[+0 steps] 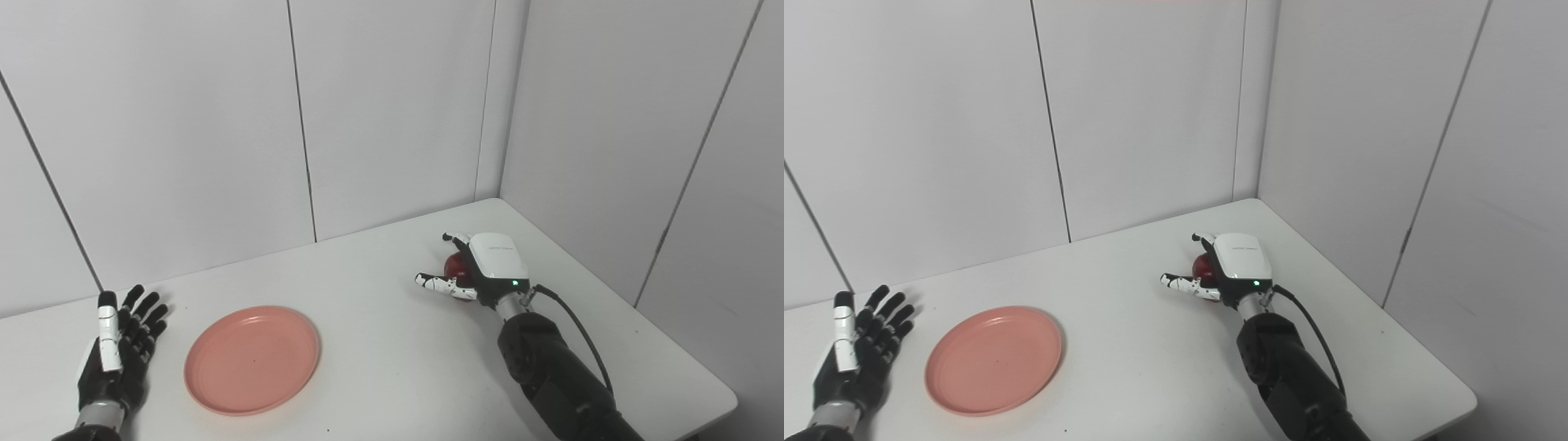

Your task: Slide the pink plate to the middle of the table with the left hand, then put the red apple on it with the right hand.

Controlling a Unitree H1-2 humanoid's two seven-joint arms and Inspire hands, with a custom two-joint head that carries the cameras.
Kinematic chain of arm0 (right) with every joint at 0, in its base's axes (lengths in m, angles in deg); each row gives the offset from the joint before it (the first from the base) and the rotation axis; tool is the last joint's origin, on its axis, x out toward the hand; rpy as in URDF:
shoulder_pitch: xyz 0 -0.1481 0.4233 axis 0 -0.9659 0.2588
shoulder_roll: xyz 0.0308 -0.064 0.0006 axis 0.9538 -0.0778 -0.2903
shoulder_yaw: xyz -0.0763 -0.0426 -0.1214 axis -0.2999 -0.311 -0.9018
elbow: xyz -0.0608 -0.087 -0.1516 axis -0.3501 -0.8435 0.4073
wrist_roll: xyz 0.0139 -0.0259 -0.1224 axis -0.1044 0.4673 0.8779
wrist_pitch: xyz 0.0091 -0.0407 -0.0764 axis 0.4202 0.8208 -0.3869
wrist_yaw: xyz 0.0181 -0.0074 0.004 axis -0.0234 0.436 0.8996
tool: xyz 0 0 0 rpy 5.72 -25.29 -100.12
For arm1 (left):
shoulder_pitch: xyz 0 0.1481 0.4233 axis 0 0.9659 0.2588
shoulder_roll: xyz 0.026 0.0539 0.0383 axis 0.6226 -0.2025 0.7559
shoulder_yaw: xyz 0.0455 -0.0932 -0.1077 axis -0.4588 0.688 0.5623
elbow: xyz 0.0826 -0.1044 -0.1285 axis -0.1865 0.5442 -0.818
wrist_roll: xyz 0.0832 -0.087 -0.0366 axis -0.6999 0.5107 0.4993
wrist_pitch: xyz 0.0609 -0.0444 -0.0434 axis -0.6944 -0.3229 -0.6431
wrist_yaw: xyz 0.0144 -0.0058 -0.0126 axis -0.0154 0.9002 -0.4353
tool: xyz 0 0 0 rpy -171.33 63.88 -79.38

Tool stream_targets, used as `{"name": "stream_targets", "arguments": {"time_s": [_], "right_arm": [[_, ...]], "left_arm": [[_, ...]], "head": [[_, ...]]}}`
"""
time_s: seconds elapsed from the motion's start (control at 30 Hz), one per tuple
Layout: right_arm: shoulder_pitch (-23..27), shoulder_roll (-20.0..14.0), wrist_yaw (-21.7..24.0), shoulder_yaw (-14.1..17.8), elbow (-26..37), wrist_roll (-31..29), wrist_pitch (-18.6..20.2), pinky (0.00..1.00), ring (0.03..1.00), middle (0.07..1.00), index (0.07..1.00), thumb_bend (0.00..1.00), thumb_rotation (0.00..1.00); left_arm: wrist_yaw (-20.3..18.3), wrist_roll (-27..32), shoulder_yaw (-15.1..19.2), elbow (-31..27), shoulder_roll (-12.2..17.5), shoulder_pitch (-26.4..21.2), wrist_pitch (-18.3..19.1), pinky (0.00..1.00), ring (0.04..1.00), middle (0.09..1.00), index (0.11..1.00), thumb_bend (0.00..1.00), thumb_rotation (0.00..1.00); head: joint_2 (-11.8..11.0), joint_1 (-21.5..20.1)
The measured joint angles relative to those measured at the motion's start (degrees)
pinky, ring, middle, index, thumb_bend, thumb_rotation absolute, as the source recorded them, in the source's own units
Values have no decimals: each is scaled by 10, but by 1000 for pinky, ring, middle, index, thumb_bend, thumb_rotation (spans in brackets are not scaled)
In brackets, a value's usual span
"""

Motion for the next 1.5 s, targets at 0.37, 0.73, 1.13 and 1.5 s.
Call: {"name": "stream_targets", "arguments": {"time_s": [0.37, 0.73, 1.13, 1.5], "right_arm": [[16, -4, -7, -11, -28, -6, 0, 733, 780, 791, 787, 787, 1000], [16, -6, -15, -15, -31, -11, 0, 497, 600, 682, 758, 753, 965], [22, -6, -14, -21, -30, -14, 16, 264, 338, 432, 559, 616, 562], [30, -12, -17, -34, -45, -22, 23, 266, 339, 428, 572, 613, 531]], "left_arm": [[-2, -1, -1, 2, 1, -2, -1, 930, 896, 911, 915, 702, 1000], [1, -2, -1, -9, 0, 2, 9, 948, 906, 919, 916, 693, 1000], [3, -2, -3, -15, 0, 5, 12, 931, 901, 917, 921, 707, 1000], [5, -3, -4, -43, -1, 15, 35, 908, 888, 904, 903, 707, 1000]], "head": [[1, 3], [3, 6], [7, 8], [11, 9]]}}
